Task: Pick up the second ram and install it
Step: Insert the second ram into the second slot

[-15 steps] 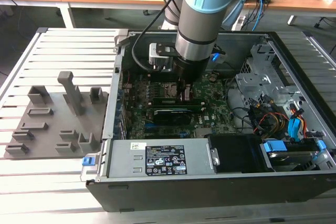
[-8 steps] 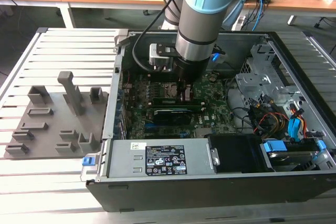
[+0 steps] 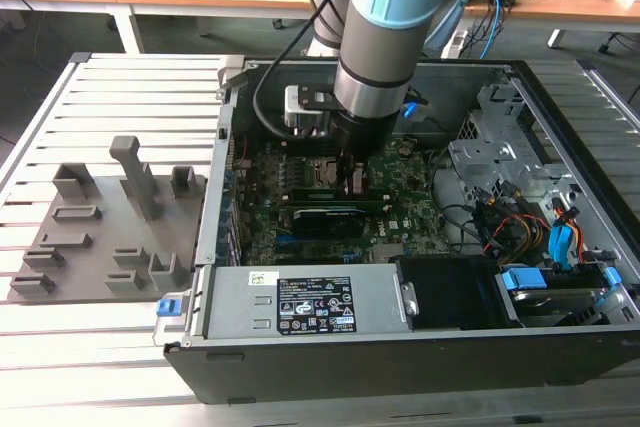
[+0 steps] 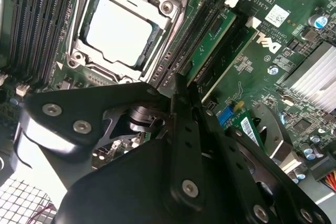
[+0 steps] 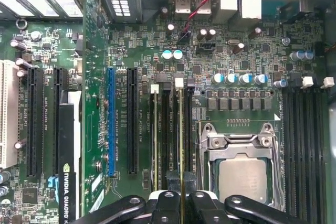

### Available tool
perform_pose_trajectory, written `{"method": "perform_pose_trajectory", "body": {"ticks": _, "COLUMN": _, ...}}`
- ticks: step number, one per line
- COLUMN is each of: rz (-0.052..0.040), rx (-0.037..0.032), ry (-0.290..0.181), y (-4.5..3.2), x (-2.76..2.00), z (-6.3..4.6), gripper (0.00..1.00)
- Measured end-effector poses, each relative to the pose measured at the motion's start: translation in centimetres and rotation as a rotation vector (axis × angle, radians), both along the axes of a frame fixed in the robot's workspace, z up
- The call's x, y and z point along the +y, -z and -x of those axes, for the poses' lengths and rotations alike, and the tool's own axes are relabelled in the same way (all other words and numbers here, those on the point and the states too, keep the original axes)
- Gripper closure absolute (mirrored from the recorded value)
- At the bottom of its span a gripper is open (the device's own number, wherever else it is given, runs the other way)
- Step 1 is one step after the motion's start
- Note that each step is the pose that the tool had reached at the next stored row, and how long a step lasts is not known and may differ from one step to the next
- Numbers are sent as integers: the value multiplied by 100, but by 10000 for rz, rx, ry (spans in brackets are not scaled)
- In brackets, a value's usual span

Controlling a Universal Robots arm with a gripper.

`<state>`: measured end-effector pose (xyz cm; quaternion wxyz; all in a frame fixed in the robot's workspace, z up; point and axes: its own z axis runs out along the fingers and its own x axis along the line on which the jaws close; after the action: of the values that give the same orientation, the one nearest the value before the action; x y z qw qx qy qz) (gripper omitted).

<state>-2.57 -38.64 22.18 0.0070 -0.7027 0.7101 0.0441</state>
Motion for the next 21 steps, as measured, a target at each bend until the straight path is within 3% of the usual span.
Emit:
{"method": "perform_pose_trajectory", "body": {"ticks": 7, "rz": -7, "rx": -5, "ry": -3, "y": 15, "x": 2, "z": -2, "gripper": 85}}
{"method": "perform_pose_trajectory", "body": {"ticks": 8, "rz": 1, "rx": -3, "ry": -1, "y": -29, "x": 1, "z": -1, "gripper": 79}}
{"method": "perform_pose_trajectory", "body": {"ticks": 10, "rz": 4, "rx": -1, "ry": -1, "y": -148, "x": 2, "z": -1, "gripper": 79}}
{"method": "perform_pose_trajectory", "body": {"ticks": 13, "rz": 2, "rx": -2, "ry": 0, "y": -251, "x": 3, "z": 0, "gripper": 79}}
{"method": "perform_pose_trajectory", "body": {"ticks": 15, "rz": 3, "rx": -2, "ry": 2, "y": -392, "x": 12, "z": 0, "gripper": 79}}
{"method": "perform_pose_trajectory", "body": {"ticks": 18, "rz": 3, "rx": -2, "ry": -1, "y": -457, "x": 20, "z": -1, "gripper": 89}}
{"method": "perform_pose_trajectory", "body": {"ticks": 21, "rz": 2, "rx": -2, "ry": 0, "y": -458, "x": 20, "z": 0, "gripper": 89}}
